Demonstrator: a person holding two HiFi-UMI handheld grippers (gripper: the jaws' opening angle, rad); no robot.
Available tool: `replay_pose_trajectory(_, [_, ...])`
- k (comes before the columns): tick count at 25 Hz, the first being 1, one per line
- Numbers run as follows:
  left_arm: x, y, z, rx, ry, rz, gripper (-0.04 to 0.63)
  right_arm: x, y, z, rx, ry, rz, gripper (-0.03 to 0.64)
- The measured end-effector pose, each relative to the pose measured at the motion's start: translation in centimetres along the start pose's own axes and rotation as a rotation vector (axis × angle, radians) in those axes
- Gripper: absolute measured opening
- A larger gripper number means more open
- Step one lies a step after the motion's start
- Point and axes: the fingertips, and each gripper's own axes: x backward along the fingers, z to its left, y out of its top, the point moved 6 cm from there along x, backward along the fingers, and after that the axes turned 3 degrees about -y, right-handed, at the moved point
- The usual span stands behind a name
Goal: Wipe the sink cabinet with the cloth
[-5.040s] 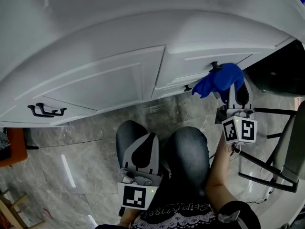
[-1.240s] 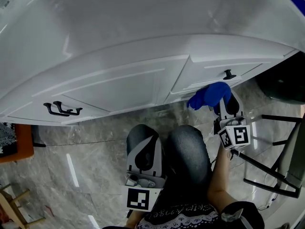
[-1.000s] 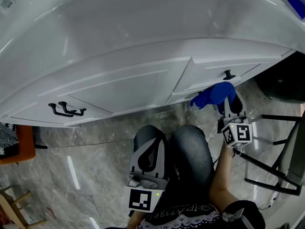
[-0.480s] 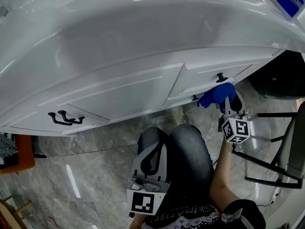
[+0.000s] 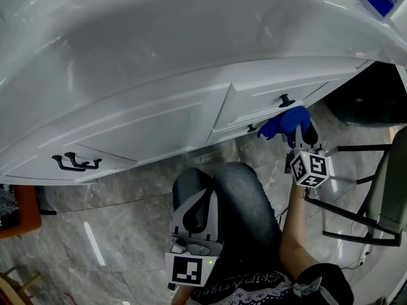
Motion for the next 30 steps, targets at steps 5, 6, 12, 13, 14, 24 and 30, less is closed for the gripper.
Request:
replay_pose_trajectory(5, [-0.2, -0.2, -0.2, 0.005, -0.001, -0.002, 0.005, 3.8, 0.5, 6.1, 0.007, 0.256, -0.076, 0.114])
replay_pose_trajectory(6, [-0.2, -0.2, -0.3, 0.002, -0.002, -0.002, 0.005, 4.5, 0.6, 7.6, 0.000, 0.318, -0.086, 0.114])
replay_pose_trajectory(12, [0.0, -0.6, -0.3, -0.019, 0.018, 0.011, 0.005, 4.7, 0.0, 13.5, -0.060, 0.497, -0.066, 0.114])
replay_pose_trajectory(13, [0.1, -0.6, -0.3, -0.020, 0.023, 0.012, 0.005, 4.7, -0.2, 14.2, -0.070, 0.517, -0.061, 0.114])
replay_pose_trajectory(14, [0.2, -0.6, -0.3, -0.019, 0.028, 0.011, 0.005, 4.7, -0.3, 14.8, -0.077, 0.535, -0.058, 0.114])
replay_pose_trajectory(24, [0.8, -0.8, 0.1, -0.029, 0.058, 0.015, 0.005, 4.7, -0.5, 19.2, -0.064, 0.724, -0.072, 0.114])
replay_pose_trajectory(30, [0.8, -0.9, 0.0, -0.024, 0.063, 0.012, 0.005, 3.5, -1.6, 21.0, -0.093, 0.819, -0.021, 0.114])
